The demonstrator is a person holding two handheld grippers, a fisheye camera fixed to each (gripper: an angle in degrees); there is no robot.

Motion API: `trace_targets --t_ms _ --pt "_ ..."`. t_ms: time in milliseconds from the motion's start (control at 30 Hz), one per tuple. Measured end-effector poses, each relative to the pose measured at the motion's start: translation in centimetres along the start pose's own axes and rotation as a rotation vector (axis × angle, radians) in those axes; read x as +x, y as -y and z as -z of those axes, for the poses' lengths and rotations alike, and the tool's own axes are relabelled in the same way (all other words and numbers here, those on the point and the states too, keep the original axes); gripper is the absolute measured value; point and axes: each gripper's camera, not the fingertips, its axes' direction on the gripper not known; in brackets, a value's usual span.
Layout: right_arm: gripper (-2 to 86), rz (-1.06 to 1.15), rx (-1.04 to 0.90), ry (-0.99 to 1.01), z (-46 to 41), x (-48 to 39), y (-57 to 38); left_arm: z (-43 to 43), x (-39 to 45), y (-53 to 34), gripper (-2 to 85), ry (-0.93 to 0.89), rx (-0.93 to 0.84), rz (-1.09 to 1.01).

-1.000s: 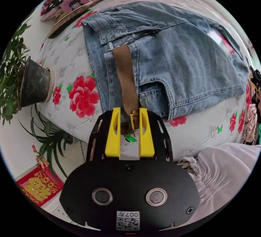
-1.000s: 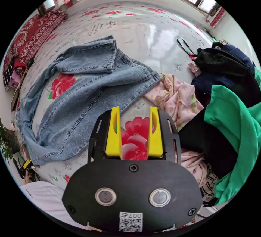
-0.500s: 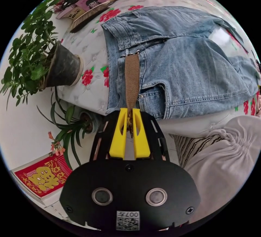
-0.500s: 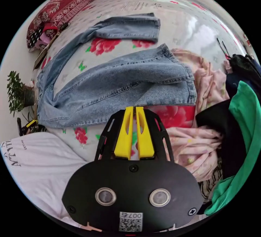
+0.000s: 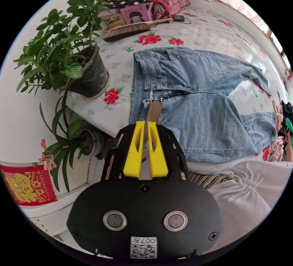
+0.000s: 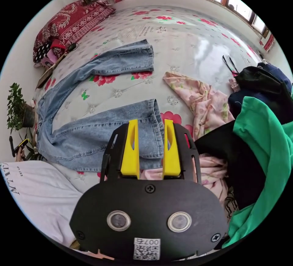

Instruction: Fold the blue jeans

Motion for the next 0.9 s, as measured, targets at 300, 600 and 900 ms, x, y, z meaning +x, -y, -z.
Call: trace_targets --t_ms 300,600,900 --pt "1.5 0.042 -0.077 -0.075 -2.5 1.9 2.0 -10.7 4.9 2.8 -0.6 0.158 -0.193 -0.100" --pt "0.4 -0.354 0.032 0.092 3.4 13.3 6.1 -12.6 3.5 3.0 -1.0 0.143 -0.147 0.024" --pt "2.9 -0.122 0.111 0.011 0.4 5.3 2.8 -7.9 0.3 -1.8 -0.7 -0.026 0.010 0.080"
